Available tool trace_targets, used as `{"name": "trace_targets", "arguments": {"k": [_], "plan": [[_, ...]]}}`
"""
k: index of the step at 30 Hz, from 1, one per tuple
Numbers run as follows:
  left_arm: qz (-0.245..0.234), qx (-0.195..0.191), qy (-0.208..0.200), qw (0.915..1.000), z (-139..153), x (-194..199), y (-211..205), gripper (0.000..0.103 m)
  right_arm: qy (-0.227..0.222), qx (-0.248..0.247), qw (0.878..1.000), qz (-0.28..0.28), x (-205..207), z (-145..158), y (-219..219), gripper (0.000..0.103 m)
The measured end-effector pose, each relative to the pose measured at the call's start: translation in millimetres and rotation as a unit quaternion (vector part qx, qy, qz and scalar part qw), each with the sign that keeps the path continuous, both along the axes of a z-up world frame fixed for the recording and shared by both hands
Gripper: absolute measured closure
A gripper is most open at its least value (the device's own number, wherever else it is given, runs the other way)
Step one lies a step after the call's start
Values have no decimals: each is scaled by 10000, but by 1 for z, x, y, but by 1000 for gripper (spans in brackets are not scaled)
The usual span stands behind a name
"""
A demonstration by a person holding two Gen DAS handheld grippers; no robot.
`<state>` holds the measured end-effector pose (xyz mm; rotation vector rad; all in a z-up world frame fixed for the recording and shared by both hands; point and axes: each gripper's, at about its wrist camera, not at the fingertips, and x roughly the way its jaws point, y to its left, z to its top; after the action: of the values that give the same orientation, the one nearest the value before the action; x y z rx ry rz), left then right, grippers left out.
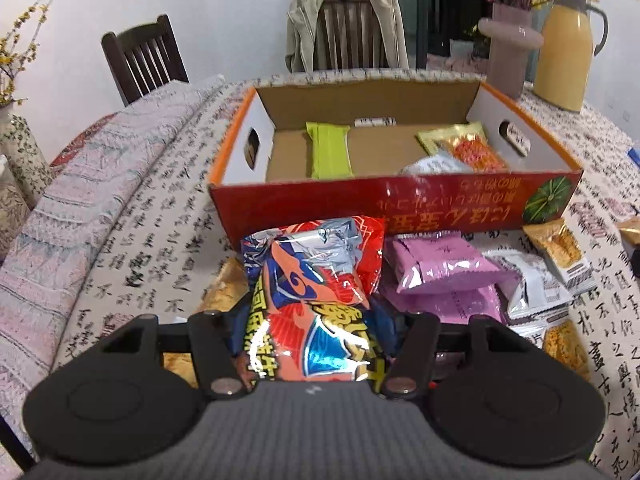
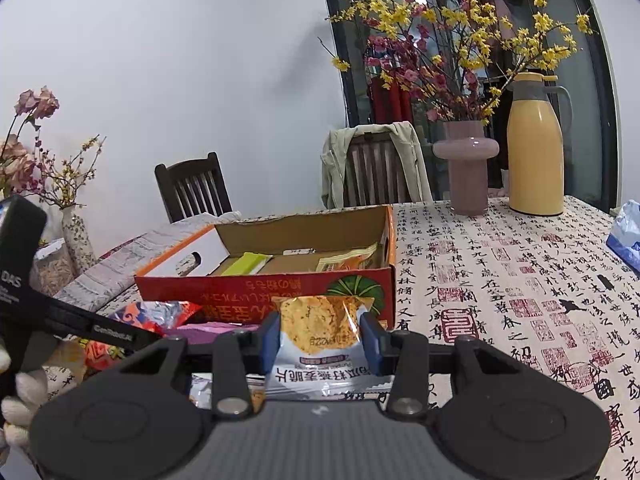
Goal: Organize snacks
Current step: 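Carry the chip bag with the left gripper while the right gripper carries the cracker packet over the box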
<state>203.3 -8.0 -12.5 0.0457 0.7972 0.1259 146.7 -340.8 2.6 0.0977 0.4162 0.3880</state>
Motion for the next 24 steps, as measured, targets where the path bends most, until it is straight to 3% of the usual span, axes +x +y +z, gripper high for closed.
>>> {"name": "trace_targets", "arguments": {"k": [10,24], "plan": [[-50,-206,-860,9961,50,-12,12,42,-185,-111,9998,13,7,16,10,62],[-29,-375,-1406,9894,79,36,16,42,-281,-352,9990,-10,68,38,38,61]]}}
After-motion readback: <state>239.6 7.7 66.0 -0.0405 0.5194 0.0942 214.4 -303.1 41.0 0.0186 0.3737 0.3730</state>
